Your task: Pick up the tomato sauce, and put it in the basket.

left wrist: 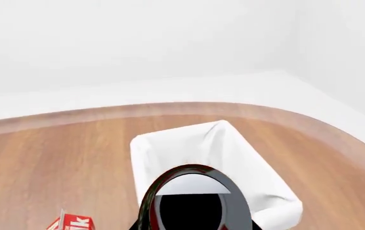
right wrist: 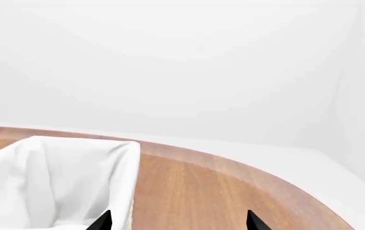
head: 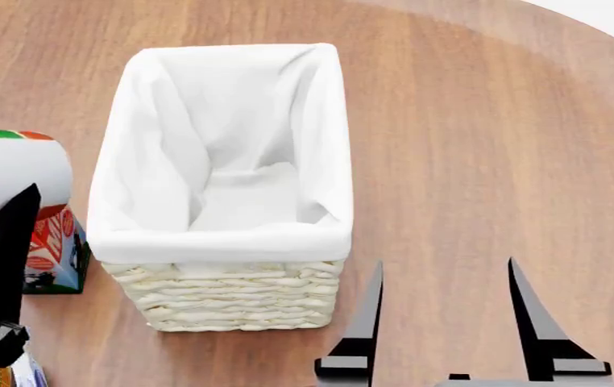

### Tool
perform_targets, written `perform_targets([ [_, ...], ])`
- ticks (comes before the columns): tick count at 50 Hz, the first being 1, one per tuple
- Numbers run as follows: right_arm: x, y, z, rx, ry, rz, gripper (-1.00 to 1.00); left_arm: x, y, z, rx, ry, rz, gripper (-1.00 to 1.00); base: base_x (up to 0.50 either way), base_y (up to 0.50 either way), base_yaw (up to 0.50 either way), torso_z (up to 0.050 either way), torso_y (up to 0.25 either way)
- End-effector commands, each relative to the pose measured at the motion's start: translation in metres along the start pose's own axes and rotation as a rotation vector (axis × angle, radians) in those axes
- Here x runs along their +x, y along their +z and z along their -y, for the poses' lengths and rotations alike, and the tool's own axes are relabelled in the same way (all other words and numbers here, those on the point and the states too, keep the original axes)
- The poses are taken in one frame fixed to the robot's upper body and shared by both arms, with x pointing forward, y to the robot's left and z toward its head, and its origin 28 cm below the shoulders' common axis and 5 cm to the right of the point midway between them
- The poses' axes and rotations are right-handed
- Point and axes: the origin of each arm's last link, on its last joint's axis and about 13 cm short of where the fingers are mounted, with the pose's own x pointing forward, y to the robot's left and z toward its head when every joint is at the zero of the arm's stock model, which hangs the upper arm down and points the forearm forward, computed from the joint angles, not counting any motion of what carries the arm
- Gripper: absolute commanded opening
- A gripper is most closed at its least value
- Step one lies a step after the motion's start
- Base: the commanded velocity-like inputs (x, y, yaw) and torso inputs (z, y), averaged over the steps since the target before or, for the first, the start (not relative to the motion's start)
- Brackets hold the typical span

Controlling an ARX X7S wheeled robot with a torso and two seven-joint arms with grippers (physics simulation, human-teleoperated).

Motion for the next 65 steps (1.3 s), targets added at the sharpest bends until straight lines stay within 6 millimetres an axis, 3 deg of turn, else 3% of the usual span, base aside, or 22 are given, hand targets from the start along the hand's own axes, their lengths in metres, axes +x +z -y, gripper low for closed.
perform_targets([
  [1,0.000,0.000,0.000,0.000,0.000,0.002,1.00,0.010,0.026,-0.001,0.018,0.017,0.055,-1.00,0.00,0.00,0.00,0.000,0.000],
  [5,0.000,0.001,0.000,0.000,0.002,0.001,1.00,0.016,0.046,-0.002,0.028,0.028,0.069,-1.00,0.00,0.00,0.00,0.000,0.000],
  [9,0.000,0.001,0.000,0.000,0.001,0.000,1.00,0.022,0.053,-0.002,0.035,0.034,0.075,-1.00,0.00,0.00,0.00,0.000,0.000],
  [13,0.000,0.000,0.000,0.000,0.002,0.000,1.00,0.028,0.047,-0.001,0.041,0.033,0.078,-1.00,0.00,0.00,0.00,0.000,0.000],
  [26,0.000,0.000,0.001,0.002,0.002,0.002,1.00,0.049,0.069,0.004,0.057,0.018,0.070,-1.00,0.00,0.00,0.00,0.000,0.000],
  [29,0.000,0.000,0.001,0.003,0.001,0.001,1.00,0.057,0.062,0.005,0.060,0.021,0.062,-1.00,0.00,0.00,0.00,0.000,0.000],
  [34,0.000,0.001,0.001,0.004,-0.001,0.003,1.00,0.069,0.065,0.004,0.064,0.030,0.048,-1.00,0.00,0.00,0.00,0.000,0.000],
  [37,0.000,0.001,0.002,0.005,-0.003,0.003,1.00,0.076,0.078,0.004,0.077,0.040,0.041,-1.00,0.00,0.00,0.00,0.000,0.000],
  [39,0.000,0.001,0.002,0.005,-0.003,0.003,1.00,0.081,0.070,0.006,0.090,0.037,0.036,-1.00,0.00,0.00,0.00,0.000,0.000],
  [40,0.000,0.001,0.002,0.006,-0.003,0.003,1.00,0.083,0.078,0.006,0.094,0.038,0.035,-1.00,0.00,0.00,0.00,0.000,0.000],
  [42,0.000,0.000,0.001,0.006,0.000,0.001,1.00,0.091,0.070,0.006,0.085,0.044,0.026,-1.00,0.00,0.00,0.00,0.000,0.000],
  [43,0.000,0.000,0.001,0.006,0.000,0.001,1.00,0.094,0.081,0.006,0.072,0.033,0.014,-1.00,0.00,0.00,0.00,0.000,0.000],
  [44,0.000,0.000,0.001,0.007,0.000,0.000,1.00,0.096,0.074,0.006,0.068,0.037,0.011,-1.00,0.00,0.00,0.00,0.000,0.000],
  [47,0.000,-0.001,0.001,0.007,0.001,-0.001,1.00,0.106,0.085,0.005,0.058,0.036,-0.005,-1.00,0.00,0.00,0.00,0.000,0.000],
  [49,0.000,-0.001,0.001,0.008,0.000,-0.001,1.00,0.113,0.077,0.006,0.054,0.035,-0.018,-1.00,0.00,0.00,0.00,0.000,0.000],
  [53,0.000,-0.001,0.001,0.009,-0.001,-0.001,1.00,0.121,0.095,0.007,0.044,0.029,-0.031,-1.00,0.00,0.00,0.00,0.000,0.000],
  [55,0.000,-0.001,0.001,0.009,0.000,-0.001,1.00,0.124,0.087,0.008,0.047,0.030,-0.031,-1.00,0.00,0.00,0.00,0.000,0.000],
  [59,0.001,-0.002,0.001,0.007,0.002,-0.002,1.00,0.132,0.093,0.010,0.032,0.025,-0.042,-1.00,0.00,0.00,0.00,0.000,0.000],
  [61,0.001,-0.001,0.000,0.007,0.003,-0.003,1.00,0.137,0.108,0.011,0.030,0.027,-0.049,-1.00,0.00,0.00,0.00,0.000,0.000],
  [65,0.000,0.000,0.001,0.005,0.001,0.000,1.00,0.146,0.109,0.013,0.024,0.036,-0.064,-1.00,0.00,0.00,0.00,0.000,0.000],
])
